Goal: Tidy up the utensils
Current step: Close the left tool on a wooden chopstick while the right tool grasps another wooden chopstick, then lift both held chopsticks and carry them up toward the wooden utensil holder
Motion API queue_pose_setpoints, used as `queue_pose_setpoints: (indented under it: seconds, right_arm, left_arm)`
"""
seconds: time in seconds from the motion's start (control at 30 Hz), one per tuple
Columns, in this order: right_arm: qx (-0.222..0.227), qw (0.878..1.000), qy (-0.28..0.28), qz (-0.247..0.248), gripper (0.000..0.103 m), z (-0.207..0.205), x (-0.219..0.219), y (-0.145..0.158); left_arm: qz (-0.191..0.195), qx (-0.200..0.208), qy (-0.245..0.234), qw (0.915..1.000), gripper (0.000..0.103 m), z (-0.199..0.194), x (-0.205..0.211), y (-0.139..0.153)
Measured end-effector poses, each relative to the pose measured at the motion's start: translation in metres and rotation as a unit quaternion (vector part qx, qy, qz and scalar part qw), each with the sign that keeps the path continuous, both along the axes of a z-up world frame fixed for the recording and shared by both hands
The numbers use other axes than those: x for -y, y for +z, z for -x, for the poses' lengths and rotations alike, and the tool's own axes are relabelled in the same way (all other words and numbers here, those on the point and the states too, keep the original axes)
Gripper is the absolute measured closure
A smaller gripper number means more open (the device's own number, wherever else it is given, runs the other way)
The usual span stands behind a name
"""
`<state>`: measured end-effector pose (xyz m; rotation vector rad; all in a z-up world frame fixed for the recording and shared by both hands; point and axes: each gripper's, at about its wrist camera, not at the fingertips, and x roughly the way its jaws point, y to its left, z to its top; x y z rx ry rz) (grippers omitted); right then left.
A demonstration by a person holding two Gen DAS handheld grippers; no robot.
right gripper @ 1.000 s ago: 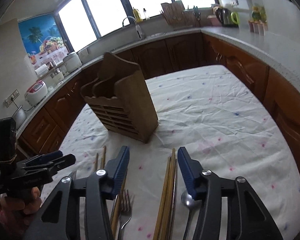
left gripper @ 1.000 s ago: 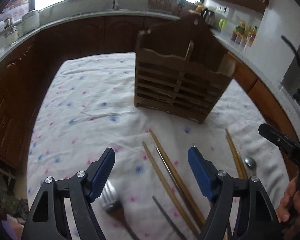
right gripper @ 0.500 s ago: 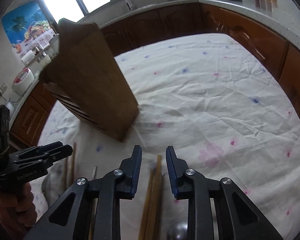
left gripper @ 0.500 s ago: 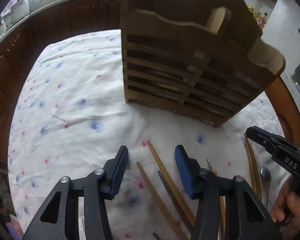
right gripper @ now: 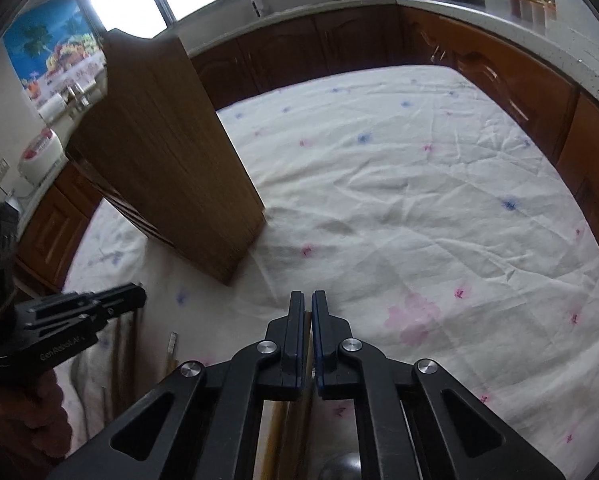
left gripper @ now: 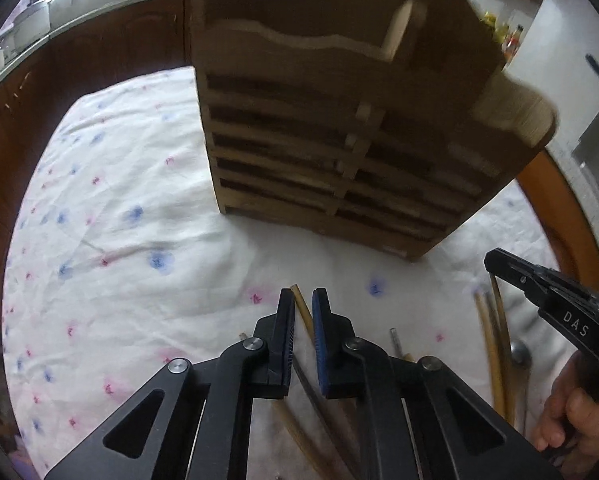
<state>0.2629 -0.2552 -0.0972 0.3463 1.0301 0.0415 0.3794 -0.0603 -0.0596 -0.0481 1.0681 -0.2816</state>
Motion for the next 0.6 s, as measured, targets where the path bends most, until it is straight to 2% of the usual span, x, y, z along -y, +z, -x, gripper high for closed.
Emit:
queue_pose_setpoints:
  seconds: [0.27,0.6]
  right_arm:
    - [0.055,0.998,-0.002,-0.026,0.100,0.016,-0.002,0.044]
    - [0.123,0.992,0.004,-0.036,0.100,0.051,-0.011,0.101]
  left_arm:
    - [0.049,0.049,-0.002,0.9976,0.097,0.035,-0.015,0.042]
    - [0.108,0.106,-0.005,0.9885,0.098,0.103,-0.049,0.086]
